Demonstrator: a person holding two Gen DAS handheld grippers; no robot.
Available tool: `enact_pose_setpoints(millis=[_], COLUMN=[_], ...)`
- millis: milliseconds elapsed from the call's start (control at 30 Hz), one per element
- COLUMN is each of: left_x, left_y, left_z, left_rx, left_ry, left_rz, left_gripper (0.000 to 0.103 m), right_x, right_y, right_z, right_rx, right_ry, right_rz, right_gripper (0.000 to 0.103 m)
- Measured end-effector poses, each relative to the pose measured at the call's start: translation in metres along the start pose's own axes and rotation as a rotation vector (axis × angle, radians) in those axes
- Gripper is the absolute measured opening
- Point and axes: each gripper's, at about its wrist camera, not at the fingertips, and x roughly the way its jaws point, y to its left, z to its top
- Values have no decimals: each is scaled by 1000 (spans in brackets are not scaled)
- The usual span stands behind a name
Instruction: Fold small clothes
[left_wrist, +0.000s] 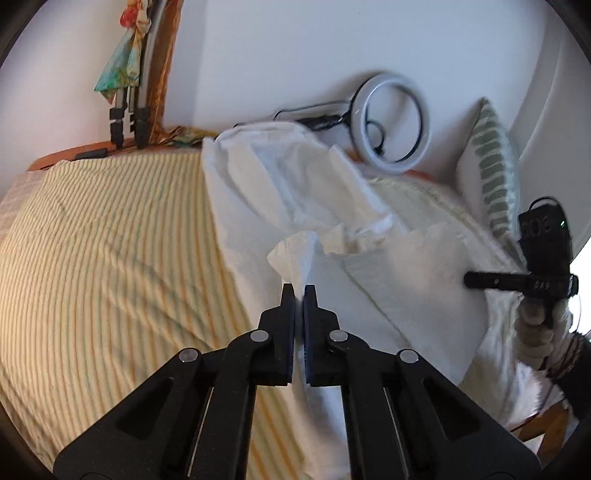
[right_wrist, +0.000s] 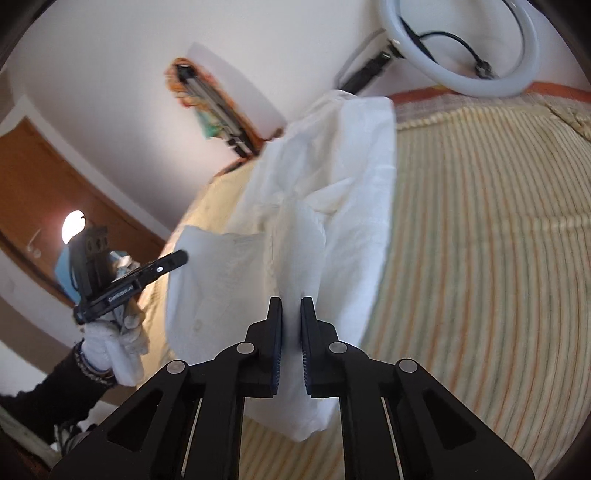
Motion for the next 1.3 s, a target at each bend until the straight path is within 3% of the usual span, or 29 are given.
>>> enact_pose_setpoints(millis=[67,133,200,233,267,333,367,433,467,567,700,800,933,1000,1033,1100,1300], left_x=[20,29,26,22,17,3,-4,-18,-24,-24,-3,14,38,44,45,47,51], left_y=[14,15,12,10,9,7,7,5,1,-20,-41,-48,-57,-54,-53,-49,-49], left_z=[-1,-3,-3,-2,-1,3,4,7,7,6,-2,-8,-14,-15,-14,-13,-10], left_rx=[-51,-40,-41,-31,-21,1,4,-1,10,101,166,156,205,197,192,178,192], left_ry=[55,77,75,69,55,20,9,-9,-13,21,88,150,218,227,227,223,233], left_rz=[3,30,40,42,51,69,73,47,27,-5,-19,-63,-42,-45,-47,-46,-7], left_gripper=[3,6,13,23,29,29,29,29,29,29,29,29,29,29,29,29,29], right_x=[9,12,8,4,-2,-15,-21,-35,-39,-38,-17,-20,-17,-16,-15,-8,10], right_y=[-11,-13,-13,-14,-16,-21,-22,-21,-20,-16,-2,9,21,26,26,27,25], right_z=[0,-2,-3,-3,-3,-4,-7,-17,-23,-35,-41,-35,-21,-17,-16,-13,-21], right_rx=[46,58,67,76,95,132,136,121,109,82,16,-95,-264,-333,-354,-376,-447], right_ry=[24,35,38,37,32,15,2,-13,-11,22,104,104,143,142,136,154,287], right_rz=[-15,-41,-50,-45,-30,49,78,131,149,197,152,114,27,1,14,70,123], right_gripper=[8,8,13,15,16,17,21,49,52,51,32,32,34,43,48,48,46])
